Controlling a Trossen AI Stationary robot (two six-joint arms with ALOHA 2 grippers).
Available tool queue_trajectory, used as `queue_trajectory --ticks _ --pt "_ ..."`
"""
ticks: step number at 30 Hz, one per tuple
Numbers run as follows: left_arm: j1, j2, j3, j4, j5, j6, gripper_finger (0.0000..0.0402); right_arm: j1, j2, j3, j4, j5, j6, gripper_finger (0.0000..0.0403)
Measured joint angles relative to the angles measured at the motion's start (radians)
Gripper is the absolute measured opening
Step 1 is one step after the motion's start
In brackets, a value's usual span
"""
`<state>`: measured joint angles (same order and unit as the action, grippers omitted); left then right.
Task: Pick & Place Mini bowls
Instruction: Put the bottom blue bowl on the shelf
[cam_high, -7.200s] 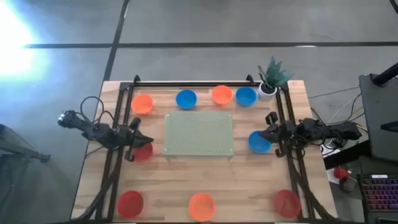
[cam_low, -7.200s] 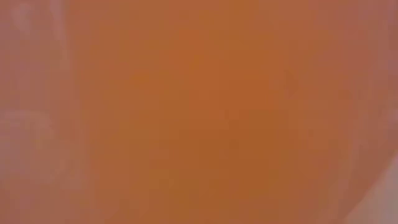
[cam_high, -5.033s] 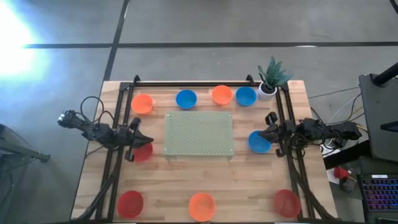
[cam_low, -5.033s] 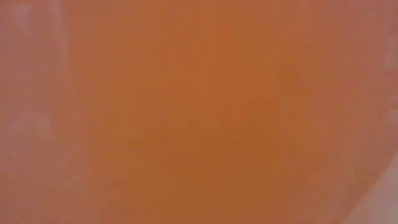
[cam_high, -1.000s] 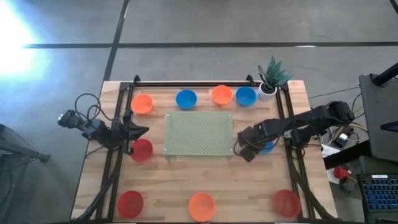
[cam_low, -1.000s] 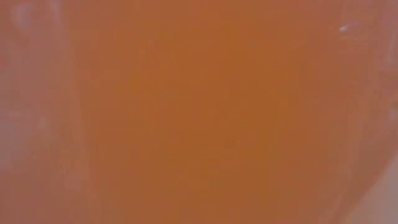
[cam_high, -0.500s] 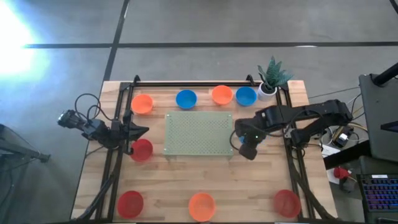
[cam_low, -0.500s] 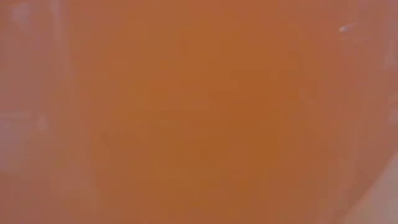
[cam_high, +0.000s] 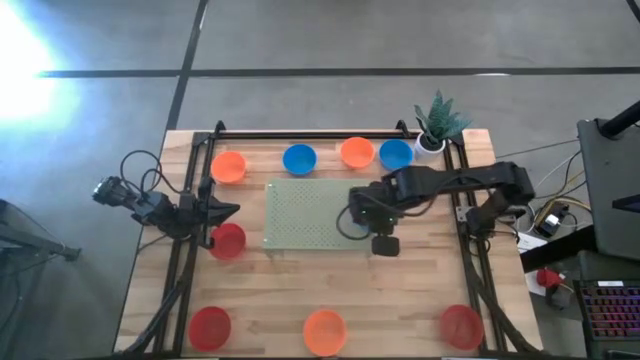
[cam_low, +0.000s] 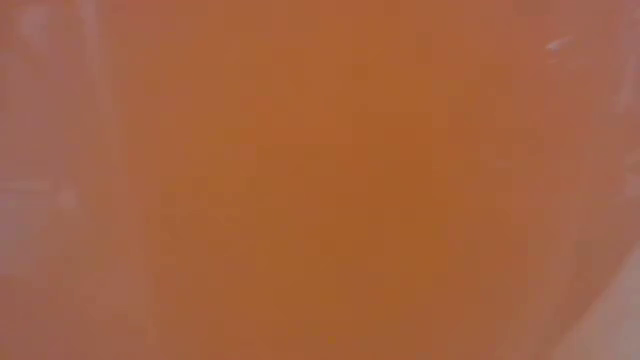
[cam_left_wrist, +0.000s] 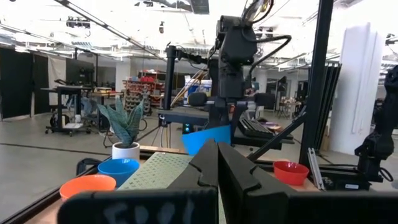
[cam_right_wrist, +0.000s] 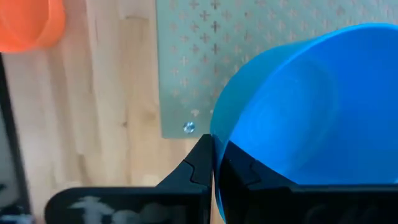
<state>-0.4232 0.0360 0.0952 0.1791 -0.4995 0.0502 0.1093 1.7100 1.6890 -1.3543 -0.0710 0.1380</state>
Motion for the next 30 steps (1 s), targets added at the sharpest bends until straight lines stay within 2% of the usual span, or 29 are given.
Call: queue_trajectory --ticks 8,21,30 --pt "0.0 0.0 0.0 0.0 0.0 0.0 0.0 0.001 0.112 0.083 -0.009 0.024 -0.176 0.0008" --pt "0.0 0.0 0.0 -0.001 0.0 0.001 0.0 0.002 0.122 0.089 -0.016 0.023 -0.178 0.0011" --pt "0.0 0.0 0.0 -0.001 0.0 0.001 0.0 0.002 0.122 0.087 -0.016 0.021 -0.196 0.0054"
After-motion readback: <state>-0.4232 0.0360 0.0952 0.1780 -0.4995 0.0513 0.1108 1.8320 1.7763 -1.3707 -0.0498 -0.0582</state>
